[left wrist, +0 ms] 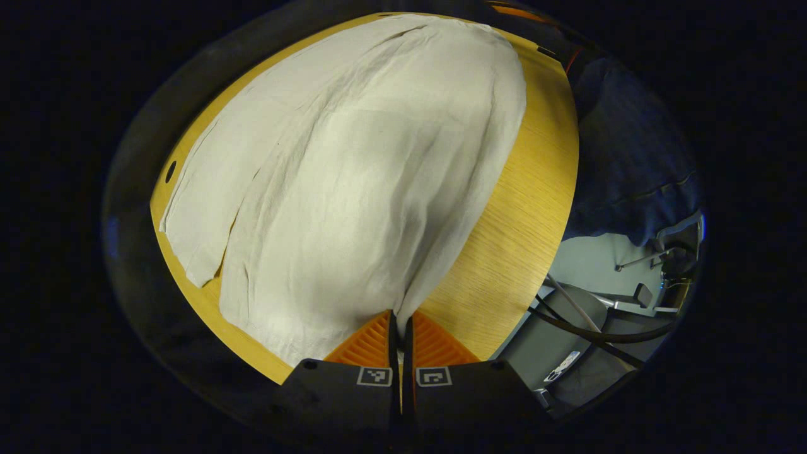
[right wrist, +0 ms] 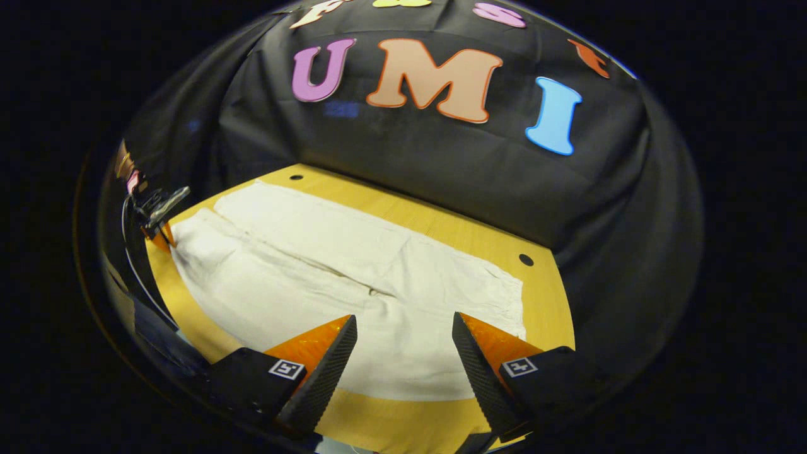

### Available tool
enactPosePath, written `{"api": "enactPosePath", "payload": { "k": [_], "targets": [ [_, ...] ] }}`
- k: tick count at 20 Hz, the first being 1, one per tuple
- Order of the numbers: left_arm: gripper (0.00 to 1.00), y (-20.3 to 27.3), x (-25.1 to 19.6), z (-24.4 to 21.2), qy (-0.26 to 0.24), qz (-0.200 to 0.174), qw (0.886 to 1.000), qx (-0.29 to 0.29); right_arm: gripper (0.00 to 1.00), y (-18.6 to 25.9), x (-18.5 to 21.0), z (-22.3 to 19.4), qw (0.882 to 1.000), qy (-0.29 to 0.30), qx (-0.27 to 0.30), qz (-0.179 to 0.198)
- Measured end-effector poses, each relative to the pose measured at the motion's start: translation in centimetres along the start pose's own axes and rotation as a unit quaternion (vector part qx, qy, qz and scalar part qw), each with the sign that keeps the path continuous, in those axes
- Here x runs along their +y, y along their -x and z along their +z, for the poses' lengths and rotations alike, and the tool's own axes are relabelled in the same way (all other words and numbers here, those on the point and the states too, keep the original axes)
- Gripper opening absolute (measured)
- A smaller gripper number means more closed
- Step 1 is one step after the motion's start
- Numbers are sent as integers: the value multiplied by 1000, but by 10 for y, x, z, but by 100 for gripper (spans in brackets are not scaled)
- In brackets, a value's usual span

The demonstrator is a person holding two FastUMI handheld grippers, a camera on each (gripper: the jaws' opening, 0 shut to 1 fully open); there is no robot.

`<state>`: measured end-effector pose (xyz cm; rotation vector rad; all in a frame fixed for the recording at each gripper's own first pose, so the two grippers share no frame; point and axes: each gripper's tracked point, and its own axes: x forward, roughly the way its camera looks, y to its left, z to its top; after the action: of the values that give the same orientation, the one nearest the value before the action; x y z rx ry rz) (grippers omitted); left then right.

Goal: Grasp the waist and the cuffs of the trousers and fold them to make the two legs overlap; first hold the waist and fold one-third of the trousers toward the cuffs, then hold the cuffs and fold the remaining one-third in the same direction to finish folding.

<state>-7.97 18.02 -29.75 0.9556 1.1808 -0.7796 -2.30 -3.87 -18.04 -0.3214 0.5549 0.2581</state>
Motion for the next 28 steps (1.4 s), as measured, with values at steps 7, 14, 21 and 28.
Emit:
{"api": "enactPosePath", "payload": {
  "k": [7, 14, 21, 28],
  "targets": [
    [0, 0, 0, -1, 6, 14, 1000, 26, 98, -15, -37, -101, 973, 144, 141, 109],
    [0, 2, -3, -1, 3, 26, 997, 67, 98, -38, -37, -153, 930, 218, 223, 195],
    [0, 3, -4, -1, 3, 25, 996, 85, 90, -38, -17, -170, 892, 252, 268, 262],
    [0, 4, -5, -1, -4, 15, 995, 95, 67, -36, -19, -168, 890, 251, 286, 253]
  ]
}}
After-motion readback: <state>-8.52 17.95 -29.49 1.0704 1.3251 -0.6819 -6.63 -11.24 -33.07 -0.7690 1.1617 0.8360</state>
